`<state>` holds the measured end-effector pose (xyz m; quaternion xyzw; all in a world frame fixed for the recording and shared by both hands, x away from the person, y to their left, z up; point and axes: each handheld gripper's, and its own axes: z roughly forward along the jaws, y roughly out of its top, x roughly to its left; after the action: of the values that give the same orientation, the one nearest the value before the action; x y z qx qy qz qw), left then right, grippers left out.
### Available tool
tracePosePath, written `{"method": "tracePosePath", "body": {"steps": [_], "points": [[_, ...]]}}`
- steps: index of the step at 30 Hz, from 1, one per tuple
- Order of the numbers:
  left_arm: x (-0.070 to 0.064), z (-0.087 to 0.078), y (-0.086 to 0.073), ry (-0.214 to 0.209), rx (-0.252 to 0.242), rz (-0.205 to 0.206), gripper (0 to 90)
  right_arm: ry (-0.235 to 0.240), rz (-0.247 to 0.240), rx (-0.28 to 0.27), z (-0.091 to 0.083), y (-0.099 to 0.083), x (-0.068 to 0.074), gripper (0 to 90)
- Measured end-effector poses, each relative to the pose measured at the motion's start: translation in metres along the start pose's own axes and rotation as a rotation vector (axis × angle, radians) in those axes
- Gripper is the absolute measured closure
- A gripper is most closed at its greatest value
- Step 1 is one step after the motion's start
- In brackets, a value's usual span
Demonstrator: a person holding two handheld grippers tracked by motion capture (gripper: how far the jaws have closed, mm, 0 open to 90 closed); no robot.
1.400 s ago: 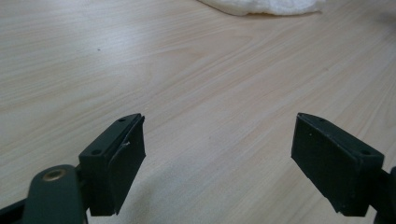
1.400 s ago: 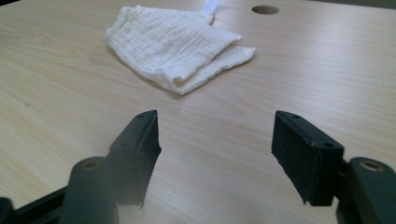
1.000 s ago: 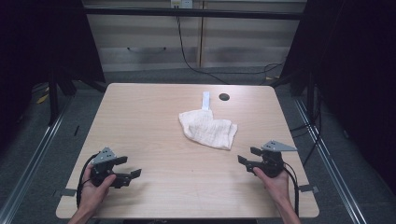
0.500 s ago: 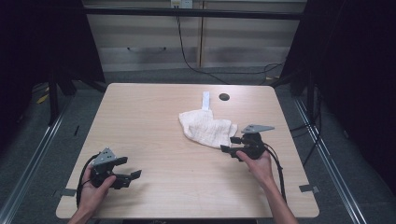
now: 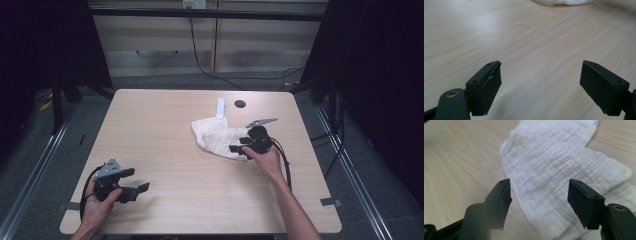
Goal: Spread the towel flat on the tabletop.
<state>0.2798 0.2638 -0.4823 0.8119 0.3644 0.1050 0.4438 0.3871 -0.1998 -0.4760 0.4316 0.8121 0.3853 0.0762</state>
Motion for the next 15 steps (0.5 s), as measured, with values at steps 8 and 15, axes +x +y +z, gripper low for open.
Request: {"method": "tracePosePath", "body": {"steps": [8,15], "points": [[0.0,0.0,0.0,0.005,0.006,0.004,17.0,-0.022,0.018,0.024,0.022,0.006,-0.006,41.3],[0.0,0.0,-0.001,0.0,0.007,0.007,17.2,-0.079,-0.053,0.075,0.035,0.003,-0.002,47.8]]}}
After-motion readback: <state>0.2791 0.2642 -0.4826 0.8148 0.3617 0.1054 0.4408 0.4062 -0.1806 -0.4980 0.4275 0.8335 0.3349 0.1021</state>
